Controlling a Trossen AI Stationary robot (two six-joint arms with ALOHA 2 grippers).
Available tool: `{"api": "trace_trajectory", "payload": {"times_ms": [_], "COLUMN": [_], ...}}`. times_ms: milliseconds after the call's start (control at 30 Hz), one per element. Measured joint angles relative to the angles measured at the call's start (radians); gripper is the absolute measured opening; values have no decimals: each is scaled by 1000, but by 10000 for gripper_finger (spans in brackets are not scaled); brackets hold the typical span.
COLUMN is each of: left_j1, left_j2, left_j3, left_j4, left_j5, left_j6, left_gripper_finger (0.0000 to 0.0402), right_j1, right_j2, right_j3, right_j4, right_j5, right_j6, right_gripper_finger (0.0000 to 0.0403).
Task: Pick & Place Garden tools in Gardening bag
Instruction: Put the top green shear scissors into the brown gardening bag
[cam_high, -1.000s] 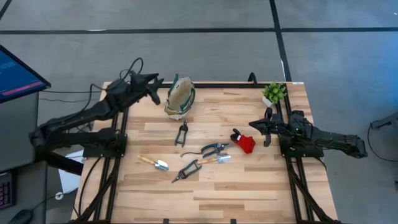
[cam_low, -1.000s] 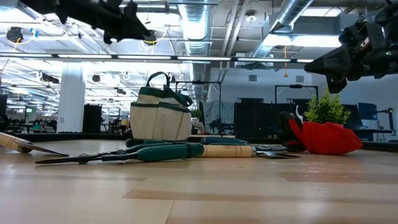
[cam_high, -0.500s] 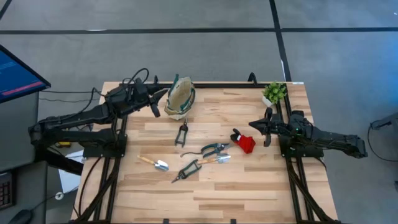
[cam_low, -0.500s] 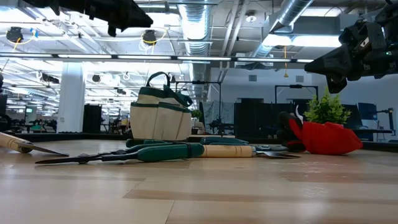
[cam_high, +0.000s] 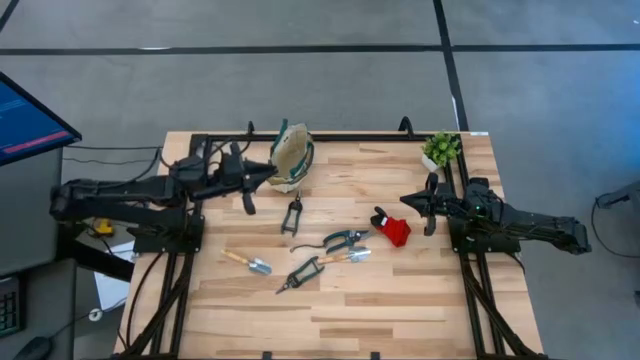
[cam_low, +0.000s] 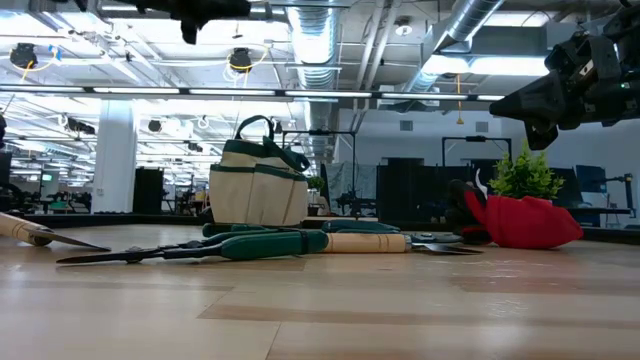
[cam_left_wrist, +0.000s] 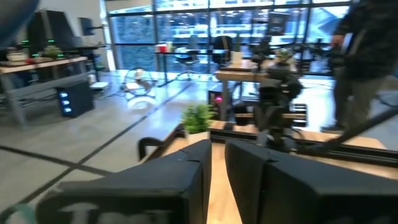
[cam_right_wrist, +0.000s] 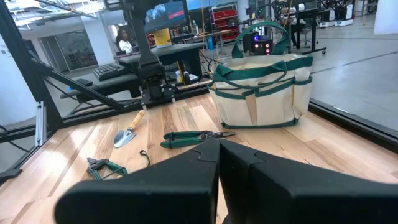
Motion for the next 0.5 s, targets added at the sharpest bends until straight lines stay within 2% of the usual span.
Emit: {"api": "trace_trajectory", "payload": {"times_ms": [267, 500], "left_j1": [-155, -238], "left_j2": [27, 155], "left_j3": [0, 0], "left_j4": [-2, 25], "left_j5": [0, 0], "left_j6": [0, -1], "left_gripper_finger": [16, 4], "right_j1": [0, 0], "right_j2": [0, 0], "right_j3": [0, 0], "right_j4": [0, 0], "right_j5": [0, 0], "right_j6": [32, 33], "right_gripper_finger": [0, 0]}}
